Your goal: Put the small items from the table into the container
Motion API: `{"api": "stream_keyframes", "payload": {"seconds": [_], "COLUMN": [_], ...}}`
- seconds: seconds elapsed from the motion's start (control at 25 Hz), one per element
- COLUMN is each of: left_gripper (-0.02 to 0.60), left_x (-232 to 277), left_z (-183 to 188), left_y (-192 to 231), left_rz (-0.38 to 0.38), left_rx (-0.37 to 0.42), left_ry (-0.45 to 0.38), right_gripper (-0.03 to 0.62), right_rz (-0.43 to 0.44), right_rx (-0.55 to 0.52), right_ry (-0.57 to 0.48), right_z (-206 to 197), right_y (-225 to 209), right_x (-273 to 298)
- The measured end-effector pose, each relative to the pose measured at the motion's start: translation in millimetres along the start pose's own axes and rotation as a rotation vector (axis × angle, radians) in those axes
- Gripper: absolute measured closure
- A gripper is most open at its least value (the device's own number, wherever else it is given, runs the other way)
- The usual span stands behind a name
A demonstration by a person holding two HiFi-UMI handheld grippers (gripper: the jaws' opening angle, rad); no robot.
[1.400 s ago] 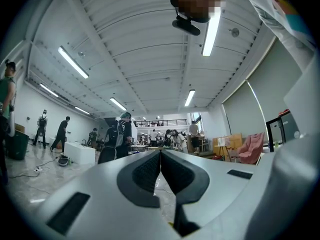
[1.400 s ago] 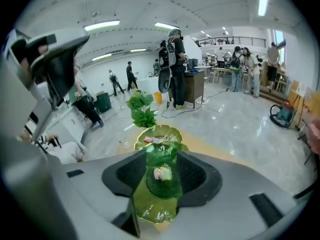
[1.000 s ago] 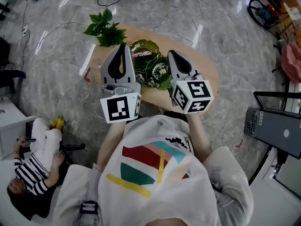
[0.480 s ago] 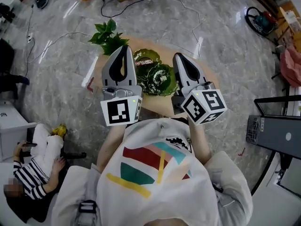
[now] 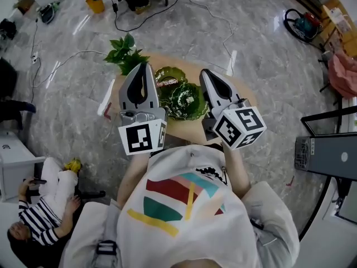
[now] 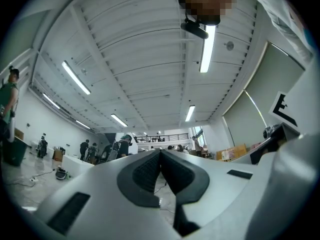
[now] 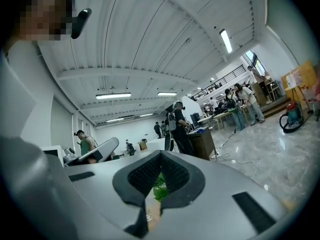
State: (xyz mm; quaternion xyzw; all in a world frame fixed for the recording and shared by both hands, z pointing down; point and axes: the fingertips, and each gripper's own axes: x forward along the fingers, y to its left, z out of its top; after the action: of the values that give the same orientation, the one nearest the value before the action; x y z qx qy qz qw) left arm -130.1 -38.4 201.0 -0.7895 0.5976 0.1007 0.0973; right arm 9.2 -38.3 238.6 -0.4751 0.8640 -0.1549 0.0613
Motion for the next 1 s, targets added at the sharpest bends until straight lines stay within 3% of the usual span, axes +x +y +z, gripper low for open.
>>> {"api": "stream_keyframes", "payload": {"seconds": [0.4, 0.68, 0.72, 0.76, 0.88, 1.0], "left_gripper": [0.573, 0.573, 0.572, 0.573, 0.573, 0.572], "left_x": [-2, 17, 19, 21, 30, 37], "left_z": [-9, -22, -28, -35, -77, -127], "left_y": [7, 6, 4, 1, -11, -24], "left_rz": [-0.024, -0.031, -0.034, -0.038, -0.048, -0.045], "left_rx": [-0.011, -0.036, -0.038, -0.039, -0.038, -0.043], "left_ry": [0.008, 0.050, 0.063, 0.081, 0.165, 0.239], "right_gripper": [0.580, 0.577, 0.489, 0.341, 0.333, 0.335], "right_rz": [-0.045, -0.182, -0.200, -0.220, -0.233, -0.095], "right_rx": [-0.010, -0.176, -0.220, -0.271, -0.416, -0.544], "right_ry": [0.007, 0.056, 0.051, 0.063, 0.225, 0.459], "right_z": [-13, -18, -21, -27, -72, -149], "right_y": [-4, -72, -87, -105, -161, -215], "right_x": [-1, -6, -5, -2, 9, 23]}}
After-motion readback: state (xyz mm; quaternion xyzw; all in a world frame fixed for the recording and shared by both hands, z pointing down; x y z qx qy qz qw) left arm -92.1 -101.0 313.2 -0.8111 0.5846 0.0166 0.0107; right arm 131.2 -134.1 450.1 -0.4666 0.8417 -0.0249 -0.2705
